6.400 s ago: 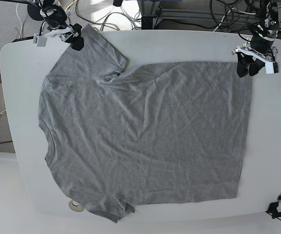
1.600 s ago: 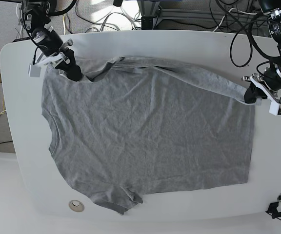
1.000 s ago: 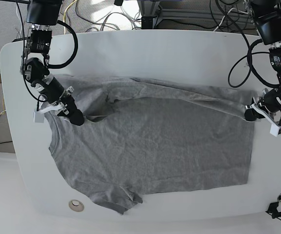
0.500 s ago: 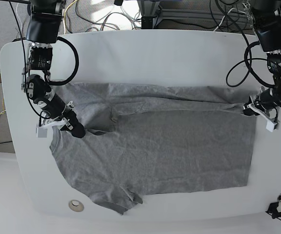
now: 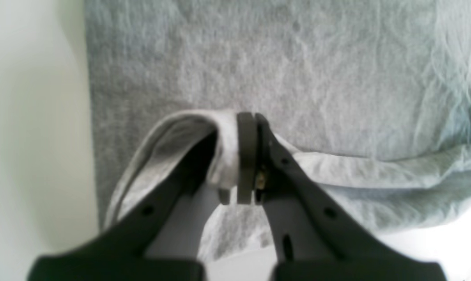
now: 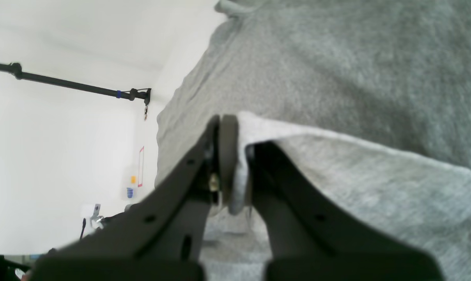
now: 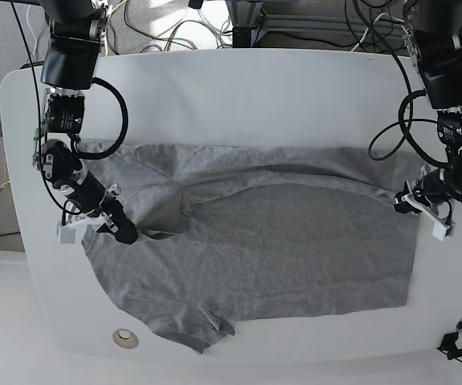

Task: Fold the T-shirt properly
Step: 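Lift the shoulder edge and pull it toward the hem with both grippers, then open both grippers and raise them back toward the shoulder edge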

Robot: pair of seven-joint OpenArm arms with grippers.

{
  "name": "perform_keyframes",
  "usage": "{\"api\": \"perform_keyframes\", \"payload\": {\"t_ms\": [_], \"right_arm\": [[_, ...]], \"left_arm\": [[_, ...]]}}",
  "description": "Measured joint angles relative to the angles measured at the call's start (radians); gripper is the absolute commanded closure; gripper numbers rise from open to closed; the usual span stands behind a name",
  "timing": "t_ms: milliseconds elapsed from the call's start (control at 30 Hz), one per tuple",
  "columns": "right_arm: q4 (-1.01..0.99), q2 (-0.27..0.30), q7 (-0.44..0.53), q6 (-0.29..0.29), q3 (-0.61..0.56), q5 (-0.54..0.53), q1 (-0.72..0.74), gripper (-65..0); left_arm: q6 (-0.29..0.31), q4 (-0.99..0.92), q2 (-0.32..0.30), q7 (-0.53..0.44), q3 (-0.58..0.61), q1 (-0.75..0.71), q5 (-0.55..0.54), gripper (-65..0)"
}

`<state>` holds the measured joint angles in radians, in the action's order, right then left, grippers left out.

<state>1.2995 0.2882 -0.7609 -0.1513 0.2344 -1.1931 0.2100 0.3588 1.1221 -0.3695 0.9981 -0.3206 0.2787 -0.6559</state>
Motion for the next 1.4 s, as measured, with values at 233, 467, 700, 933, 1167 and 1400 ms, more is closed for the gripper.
{"api": "perform_keyframes", "payload": {"t_ms": [233, 467, 700, 933, 1167, 1400], "right_arm": [[-0.086, 0.000, 0.000, 0.002, 0.000, 0.004, 0.053, 0.0], [-0.113, -0.003, 0.005, -0.005, 0.000, 0.018, 0.090, 0.0], [-0.123, -0.037, 0.005, -0.006, 0.002, 0.103, 0.095, 0.0], [-0.315, -0.062, 0.005, 0.004, 0.003, 0.370, 0.256, -50.9], [-0.138, -0.018, -0.091, -0.011, 0.003, 0.510, 0.239, -52.4], [0.208, 0.048, -0.155, -0.011, -0.002, 0.512, 0.076, -52.3]], "left_arm": [[0.001, -0.001, 0.000, -0.007, 0.000, 0.036, 0.119, 0.0], [0.001, -0.001, -0.002, -0.102, 0.000, 0.034, 0.129, 0.0], [0.001, -0.002, -0.002, -0.102, 0.000, 0.032, 0.129, -12.6], [0.003, -0.072, -0.003, -0.280, 0.006, 0.088, 0.396, -34.1], [0.009, -0.018, -0.069, -0.418, 0.026, 0.091, 0.491, -34.1], [0.006, 0.269, -0.076, -0.417, 0.027, -0.069, 0.491, -34.1]]}}
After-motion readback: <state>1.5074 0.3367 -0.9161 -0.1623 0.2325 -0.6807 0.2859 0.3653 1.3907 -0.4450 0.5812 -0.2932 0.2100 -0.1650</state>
